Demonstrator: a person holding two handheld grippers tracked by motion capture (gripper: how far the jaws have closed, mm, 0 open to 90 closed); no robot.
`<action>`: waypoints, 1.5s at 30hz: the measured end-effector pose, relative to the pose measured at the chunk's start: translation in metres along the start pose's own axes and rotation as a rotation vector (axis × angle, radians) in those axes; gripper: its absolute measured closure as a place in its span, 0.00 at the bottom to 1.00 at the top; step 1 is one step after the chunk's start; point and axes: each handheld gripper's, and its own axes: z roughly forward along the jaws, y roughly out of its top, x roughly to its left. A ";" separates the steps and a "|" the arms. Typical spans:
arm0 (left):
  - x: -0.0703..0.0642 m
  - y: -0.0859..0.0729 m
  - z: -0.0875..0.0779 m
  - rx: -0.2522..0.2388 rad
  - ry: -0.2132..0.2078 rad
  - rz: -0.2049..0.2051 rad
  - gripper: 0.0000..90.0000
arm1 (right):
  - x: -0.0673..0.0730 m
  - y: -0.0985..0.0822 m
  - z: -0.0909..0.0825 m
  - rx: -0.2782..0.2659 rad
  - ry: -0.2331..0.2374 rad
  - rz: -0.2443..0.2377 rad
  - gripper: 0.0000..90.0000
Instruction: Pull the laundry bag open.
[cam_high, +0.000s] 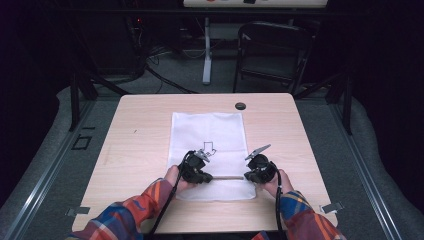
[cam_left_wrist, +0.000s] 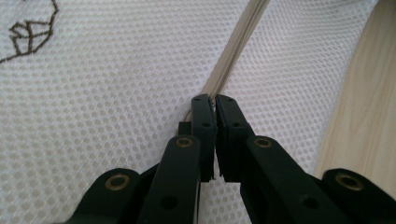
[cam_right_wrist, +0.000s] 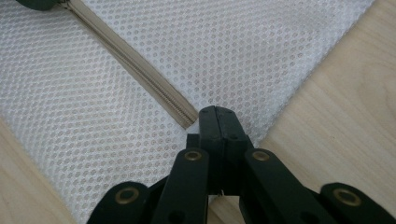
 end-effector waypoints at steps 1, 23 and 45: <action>0.000 -0.001 -0.001 0.010 0.001 -0.007 0.97 | 0.000 0.000 0.000 0.000 0.000 -0.001 1.00; -0.003 -0.002 -0.001 -0.016 0.041 -0.049 0.96 | 0.026 0.008 0.009 -0.008 -0.091 -0.194 1.00; 0.001 -0.011 -0.012 -0.029 0.031 -0.117 0.97 | 0.021 0.007 0.009 -0.016 -0.061 -0.158 1.00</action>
